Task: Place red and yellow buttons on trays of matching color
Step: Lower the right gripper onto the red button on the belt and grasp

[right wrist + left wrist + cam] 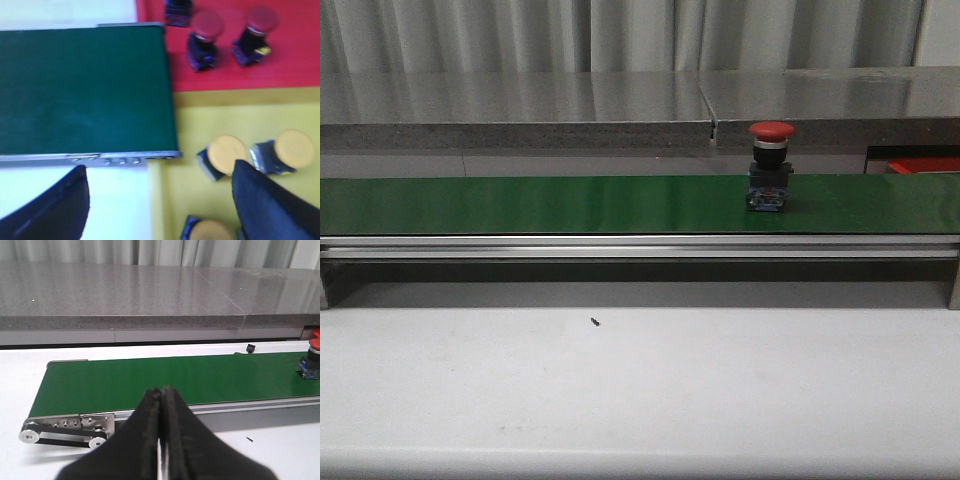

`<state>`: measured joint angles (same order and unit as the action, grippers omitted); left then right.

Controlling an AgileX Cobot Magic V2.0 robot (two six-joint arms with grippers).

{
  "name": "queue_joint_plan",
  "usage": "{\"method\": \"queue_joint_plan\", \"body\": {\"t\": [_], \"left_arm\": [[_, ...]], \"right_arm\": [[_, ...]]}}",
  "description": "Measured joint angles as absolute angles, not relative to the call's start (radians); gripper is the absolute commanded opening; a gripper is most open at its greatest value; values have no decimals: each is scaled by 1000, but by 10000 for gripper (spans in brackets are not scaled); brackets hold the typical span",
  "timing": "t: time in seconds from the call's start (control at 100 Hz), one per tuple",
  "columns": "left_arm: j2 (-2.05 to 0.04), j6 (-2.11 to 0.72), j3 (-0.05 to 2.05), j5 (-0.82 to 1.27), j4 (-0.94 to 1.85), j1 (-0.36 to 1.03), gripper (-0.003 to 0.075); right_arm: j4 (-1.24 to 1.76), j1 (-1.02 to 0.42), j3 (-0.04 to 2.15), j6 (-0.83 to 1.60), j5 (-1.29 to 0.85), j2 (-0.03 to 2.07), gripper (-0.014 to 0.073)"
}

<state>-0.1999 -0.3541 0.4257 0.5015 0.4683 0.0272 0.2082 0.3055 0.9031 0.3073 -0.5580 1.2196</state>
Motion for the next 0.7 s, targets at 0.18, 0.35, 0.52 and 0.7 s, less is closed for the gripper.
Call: {"method": "queue_joint_plan", "body": {"t": [0.18,0.35,0.52,0.7], "left_arm": [[-200,-354,426,502,468,27,-19],[-200,-354,426,502,468,27,-19],[-200,-354,426,502,468,27,-19],[-200,-354,426,502,468,27,-19]], "right_arm": [[210,142,900,376,-580,1222,584],[210,43,905,392,-578,1281,584],[210,-31,976,395,-578,1393,584],[210,-83,1090,397,-580,1520,584]]}}
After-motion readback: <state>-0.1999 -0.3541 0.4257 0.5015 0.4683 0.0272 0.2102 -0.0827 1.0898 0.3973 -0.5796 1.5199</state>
